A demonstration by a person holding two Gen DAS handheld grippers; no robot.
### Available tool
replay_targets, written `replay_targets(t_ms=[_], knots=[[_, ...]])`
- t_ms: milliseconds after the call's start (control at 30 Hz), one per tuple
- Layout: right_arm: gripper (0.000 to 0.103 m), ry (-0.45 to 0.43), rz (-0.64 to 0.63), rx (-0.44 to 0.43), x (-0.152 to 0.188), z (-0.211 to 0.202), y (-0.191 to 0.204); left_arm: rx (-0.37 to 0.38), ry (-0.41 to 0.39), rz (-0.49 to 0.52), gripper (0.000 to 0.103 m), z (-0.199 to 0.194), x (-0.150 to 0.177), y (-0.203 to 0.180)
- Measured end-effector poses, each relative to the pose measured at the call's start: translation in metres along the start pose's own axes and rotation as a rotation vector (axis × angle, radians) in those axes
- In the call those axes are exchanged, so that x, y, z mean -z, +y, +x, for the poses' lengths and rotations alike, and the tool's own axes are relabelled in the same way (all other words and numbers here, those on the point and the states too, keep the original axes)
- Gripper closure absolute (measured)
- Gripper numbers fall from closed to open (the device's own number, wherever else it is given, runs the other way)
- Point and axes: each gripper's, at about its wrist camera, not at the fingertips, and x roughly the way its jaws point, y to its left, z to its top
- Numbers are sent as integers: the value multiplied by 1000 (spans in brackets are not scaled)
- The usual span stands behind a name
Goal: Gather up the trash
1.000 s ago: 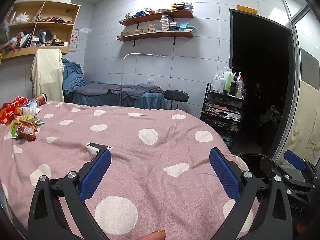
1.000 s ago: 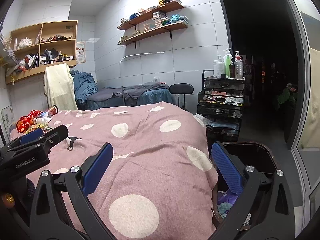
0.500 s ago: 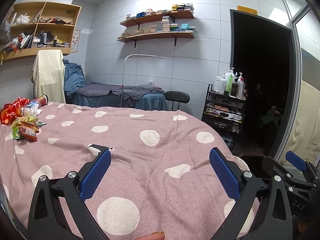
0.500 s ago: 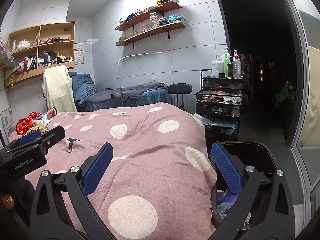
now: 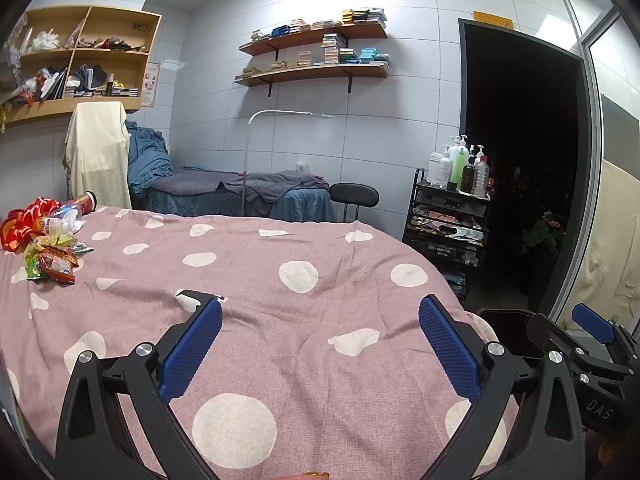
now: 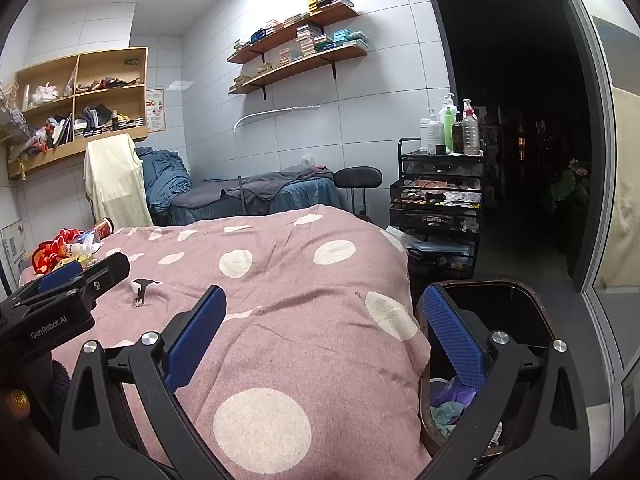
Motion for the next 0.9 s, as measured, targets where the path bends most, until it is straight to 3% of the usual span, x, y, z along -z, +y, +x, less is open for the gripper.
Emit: replay_targets(t_ms=[900], knots=[[6, 1, 2, -2, 1, -1, -2, -10, -9, 11, 5, -5, 1, -3]])
